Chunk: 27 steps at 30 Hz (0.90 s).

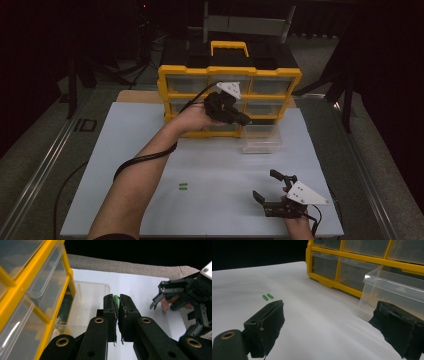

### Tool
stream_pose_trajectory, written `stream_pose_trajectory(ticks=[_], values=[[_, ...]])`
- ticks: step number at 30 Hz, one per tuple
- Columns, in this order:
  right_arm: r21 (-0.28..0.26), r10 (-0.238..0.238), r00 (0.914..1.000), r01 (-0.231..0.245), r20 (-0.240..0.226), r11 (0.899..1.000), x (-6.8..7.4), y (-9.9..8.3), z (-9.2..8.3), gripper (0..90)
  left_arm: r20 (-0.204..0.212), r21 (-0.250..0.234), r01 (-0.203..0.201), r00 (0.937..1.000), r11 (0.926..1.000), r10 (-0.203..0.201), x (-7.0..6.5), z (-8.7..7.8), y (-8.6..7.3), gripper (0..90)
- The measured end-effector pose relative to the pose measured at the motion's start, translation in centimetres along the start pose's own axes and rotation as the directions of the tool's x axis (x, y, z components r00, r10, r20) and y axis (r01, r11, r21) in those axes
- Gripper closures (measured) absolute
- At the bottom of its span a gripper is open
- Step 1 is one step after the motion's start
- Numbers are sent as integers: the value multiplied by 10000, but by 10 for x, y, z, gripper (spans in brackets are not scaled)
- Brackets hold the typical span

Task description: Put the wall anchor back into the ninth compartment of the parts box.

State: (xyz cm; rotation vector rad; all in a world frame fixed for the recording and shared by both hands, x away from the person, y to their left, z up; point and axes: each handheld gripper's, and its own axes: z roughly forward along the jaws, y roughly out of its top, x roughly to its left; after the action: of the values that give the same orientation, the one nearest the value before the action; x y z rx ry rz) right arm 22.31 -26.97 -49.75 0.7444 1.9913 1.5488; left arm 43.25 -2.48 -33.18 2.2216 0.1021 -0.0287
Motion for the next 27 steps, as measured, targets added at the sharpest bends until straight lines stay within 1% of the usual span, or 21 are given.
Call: stream_pose_trajectory(ticks=[1,2,7,8,9,10,12,13,15,19,22,24,27], values=[[0,0,10000,0,0,10000,0,0,0,97,0,0,0,10000,10000,0,0,0,0,856],[0,2,10000,-2,-4,10000,0,0,0,97,33,28,2,10000,10000,-2,1,6,2,856],[-10,12,10000,-12,-18,10000,0,0,0,97,90,-17,81,9999,10000,-81,3,22,7,856],[-9,21,10000,-21,-25,10000,0,0,0,98,9,17,86,10000,10000,-86,4,25,8,856],[-12,12,10000,-12,-30,10000,0,0,0,98,48,32,127,9999,9999,-127,5,28,9,856],[-17,13,10000,-13,-36,10000,0,0,0,98,-22,67,148,9999,9999,-148,6,32,10,855],[-14,34,10000,-34,-42,10000,0,0,0,98,-39,129,291,9996,9995,-290,8,38,11,855],[-14,35,10000,-35,-39,10000,0,0,0,98,-129,145,318,9994,9994,-316,9,41,11,855],[-24,45,10000,-45,-42,10000,0,0,0,98,-165,212,393,9991,9990,-390,11,46,12,855],[-35,65,10000,-65,-59,10000,0,0,0,98,-481,450,696,9966,9966,-674,14,57,10,854],[-18,51,10000,-51,-82,10000,0,0,0,98,-692,783,726,9953,9943,-673,16,66,9,854],[-20,41,10000,-41,-80,10000,0,0,0,98,-689,911,740,9953,9931,-678,16,71,8,854],[-35,62,10000,-62,-77,10000,0,0,0,97,-803,1151,753,9946,9905,-663,18,79,7,854]])
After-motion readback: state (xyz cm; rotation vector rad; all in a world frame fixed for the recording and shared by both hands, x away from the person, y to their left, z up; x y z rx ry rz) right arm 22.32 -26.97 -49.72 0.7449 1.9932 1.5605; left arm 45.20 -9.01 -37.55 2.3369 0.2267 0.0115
